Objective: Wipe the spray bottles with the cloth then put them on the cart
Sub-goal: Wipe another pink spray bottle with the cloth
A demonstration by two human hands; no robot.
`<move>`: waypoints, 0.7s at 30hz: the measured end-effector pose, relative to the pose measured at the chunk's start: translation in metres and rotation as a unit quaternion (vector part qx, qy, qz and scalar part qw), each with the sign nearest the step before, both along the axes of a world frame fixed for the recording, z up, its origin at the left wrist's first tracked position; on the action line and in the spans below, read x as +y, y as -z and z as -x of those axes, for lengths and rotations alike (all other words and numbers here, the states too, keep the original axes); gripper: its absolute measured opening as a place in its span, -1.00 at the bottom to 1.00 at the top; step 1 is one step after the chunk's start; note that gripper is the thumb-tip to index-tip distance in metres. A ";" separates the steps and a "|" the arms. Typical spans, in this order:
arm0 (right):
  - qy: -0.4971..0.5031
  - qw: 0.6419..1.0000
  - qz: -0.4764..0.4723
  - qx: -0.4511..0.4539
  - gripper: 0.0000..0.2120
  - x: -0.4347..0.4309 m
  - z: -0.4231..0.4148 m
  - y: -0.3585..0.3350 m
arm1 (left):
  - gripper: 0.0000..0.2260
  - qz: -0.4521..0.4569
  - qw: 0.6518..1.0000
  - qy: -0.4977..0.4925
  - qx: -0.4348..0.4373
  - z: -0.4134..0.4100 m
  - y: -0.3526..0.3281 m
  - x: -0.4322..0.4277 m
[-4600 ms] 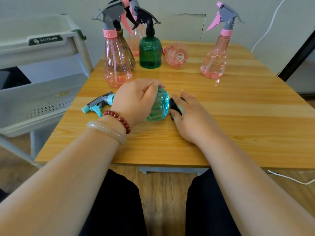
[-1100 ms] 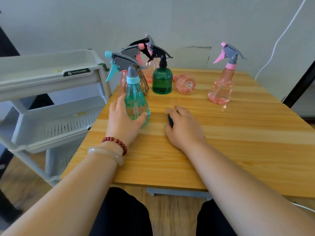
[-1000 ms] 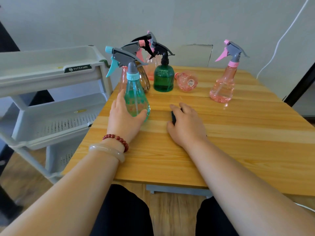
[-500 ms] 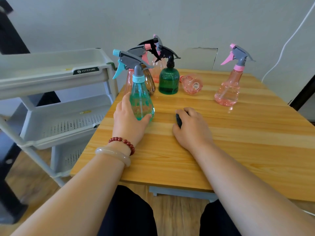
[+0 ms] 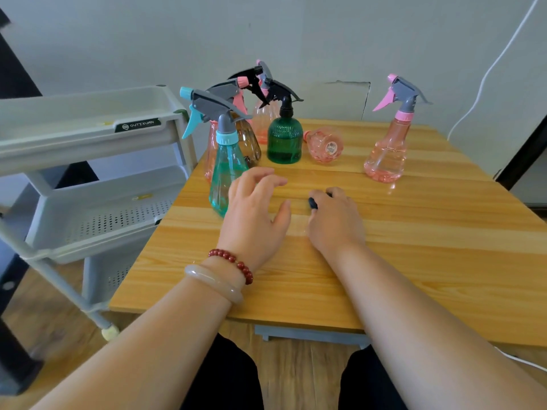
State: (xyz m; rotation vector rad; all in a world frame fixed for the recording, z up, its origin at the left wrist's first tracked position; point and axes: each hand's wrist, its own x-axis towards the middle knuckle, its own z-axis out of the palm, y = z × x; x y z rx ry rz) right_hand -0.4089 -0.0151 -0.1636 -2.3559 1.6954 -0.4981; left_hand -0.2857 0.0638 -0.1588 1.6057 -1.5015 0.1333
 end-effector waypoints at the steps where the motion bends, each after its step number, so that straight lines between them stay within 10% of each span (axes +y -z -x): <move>1: -0.010 1.000 -0.008 0.014 -0.59 -0.001 0.000 0.000 | -0.73 -0.012 1.000 0.010 0.002 0.001 -0.002 -0.003; 21: -0.005 0.999 -0.017 -0.031 -0.67 -0.067 0.019 -0.015 | -0.58 -0.222 0.974 0.046 -0.001 0.009 -0.013 -0.066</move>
